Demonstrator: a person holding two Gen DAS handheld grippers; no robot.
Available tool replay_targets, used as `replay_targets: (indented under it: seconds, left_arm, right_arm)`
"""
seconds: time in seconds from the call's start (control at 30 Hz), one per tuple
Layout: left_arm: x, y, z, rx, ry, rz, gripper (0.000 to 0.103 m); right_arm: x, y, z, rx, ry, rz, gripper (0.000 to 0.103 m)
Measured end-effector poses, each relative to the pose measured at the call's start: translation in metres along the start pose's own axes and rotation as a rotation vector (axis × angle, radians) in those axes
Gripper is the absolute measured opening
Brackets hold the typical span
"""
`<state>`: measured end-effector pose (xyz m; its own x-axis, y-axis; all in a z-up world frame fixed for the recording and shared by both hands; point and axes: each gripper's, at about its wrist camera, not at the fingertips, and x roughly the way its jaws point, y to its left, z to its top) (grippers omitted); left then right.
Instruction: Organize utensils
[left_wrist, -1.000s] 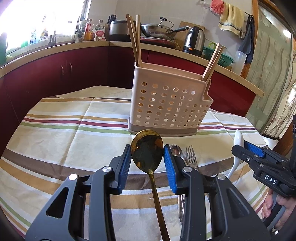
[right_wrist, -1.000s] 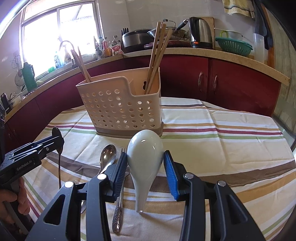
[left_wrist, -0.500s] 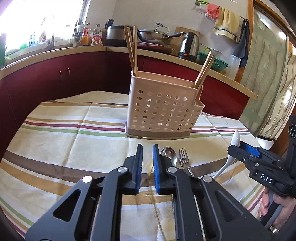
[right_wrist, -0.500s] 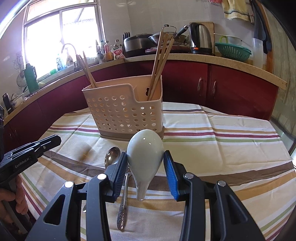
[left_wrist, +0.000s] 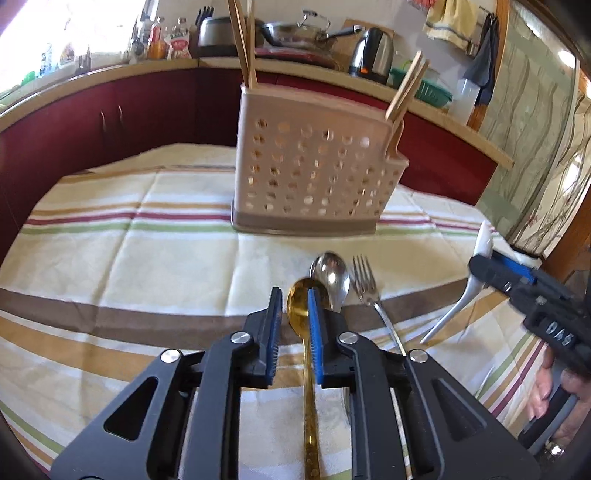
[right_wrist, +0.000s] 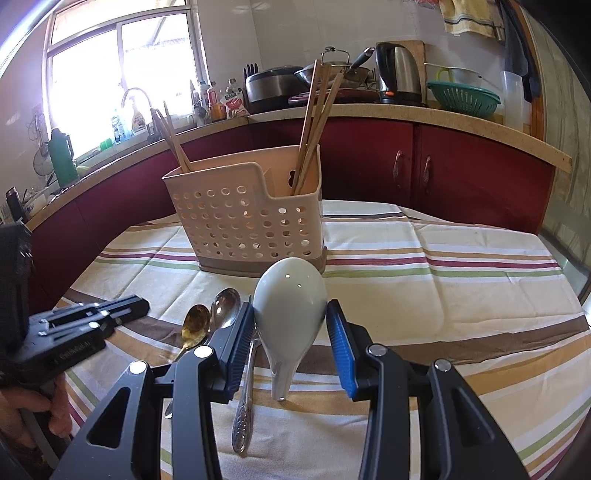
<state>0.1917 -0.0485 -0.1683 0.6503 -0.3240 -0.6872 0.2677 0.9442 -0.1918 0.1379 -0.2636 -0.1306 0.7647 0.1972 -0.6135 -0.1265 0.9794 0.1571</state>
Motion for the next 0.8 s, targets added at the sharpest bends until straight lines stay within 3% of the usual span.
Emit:
replay_targets:
  seconds: [0.23, 0.8]
  left_arm:
    - [0.024, -0.005, -0.006, 0.014, 0.059, 0.006, 0.043]
    - [0.059, -0.014, -0.004, 0.049, 0.118, 0.028, 0.045]
  right_arm:
    - [-0.004, -0.008, 0.005, 0.005, -0.013, -0.016, 0.041]
    - [-0.009, -0.017, 0.01, 0.022, -0.04, -0.007, 0.041]
